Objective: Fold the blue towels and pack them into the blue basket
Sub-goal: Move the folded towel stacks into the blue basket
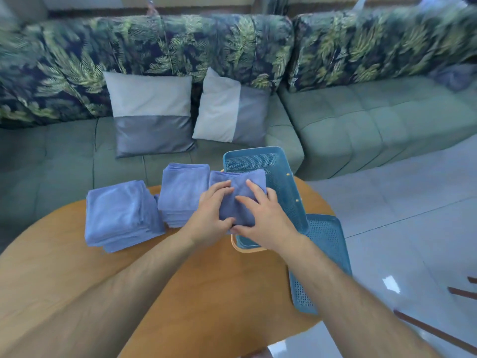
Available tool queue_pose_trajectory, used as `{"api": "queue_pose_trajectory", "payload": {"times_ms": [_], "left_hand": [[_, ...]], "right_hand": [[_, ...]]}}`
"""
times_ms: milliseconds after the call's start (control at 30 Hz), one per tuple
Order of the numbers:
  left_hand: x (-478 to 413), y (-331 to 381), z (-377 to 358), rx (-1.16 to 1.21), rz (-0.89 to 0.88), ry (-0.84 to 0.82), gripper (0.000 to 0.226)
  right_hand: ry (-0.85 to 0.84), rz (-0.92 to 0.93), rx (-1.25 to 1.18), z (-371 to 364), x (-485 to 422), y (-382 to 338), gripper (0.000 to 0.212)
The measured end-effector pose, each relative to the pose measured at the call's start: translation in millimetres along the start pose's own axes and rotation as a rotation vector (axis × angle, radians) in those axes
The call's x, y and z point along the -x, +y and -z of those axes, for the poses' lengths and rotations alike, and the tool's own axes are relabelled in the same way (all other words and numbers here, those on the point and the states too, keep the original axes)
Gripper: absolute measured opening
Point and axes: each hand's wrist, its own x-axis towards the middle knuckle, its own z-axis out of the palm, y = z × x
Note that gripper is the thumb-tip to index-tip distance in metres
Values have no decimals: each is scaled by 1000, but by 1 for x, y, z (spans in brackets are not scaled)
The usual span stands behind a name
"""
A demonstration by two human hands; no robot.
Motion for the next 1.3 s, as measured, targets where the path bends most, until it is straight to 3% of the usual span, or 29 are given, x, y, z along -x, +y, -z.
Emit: {"api": "queue_pose_trajectory", "payload": {"times_ms": [300, 533, 600, 700, 867, 1033, 1167, 1300], "left_hand": [[-107, 4, -96, -198, 317, -195, 84], [-160, -37, -145, -287, 513, -228, 58], [-171, -45, -152, -303, 525, -184, 50], [-185, -58, -155, -343, 500, -167, 48], [-203, -66, -155, -467, 497, -262, 74], [-214, -72, -158, -750, 429, -360, 51], [-216, -86, -156, -1069, 446, -494, 70], [-215, -94, -155, -1172, 433, -537, 80]], "right_hand": [[-253, -66, 0, -22, -58, 112, 77], [-328, -52, 0, -77, -112, 147, 59], [-317, -60, 9, -91, -126, 153, 57], [-308, -83, -8, -105, -144, 160, 73], [-312, -64, 71, -117, -167, 164, 80], [-356, -106, 136, -129, -175, 171, 75], [-347, -115, 443, -129, -178, 177, 64], [-462, -149, 300, -132, -186, 180, 92]]}}
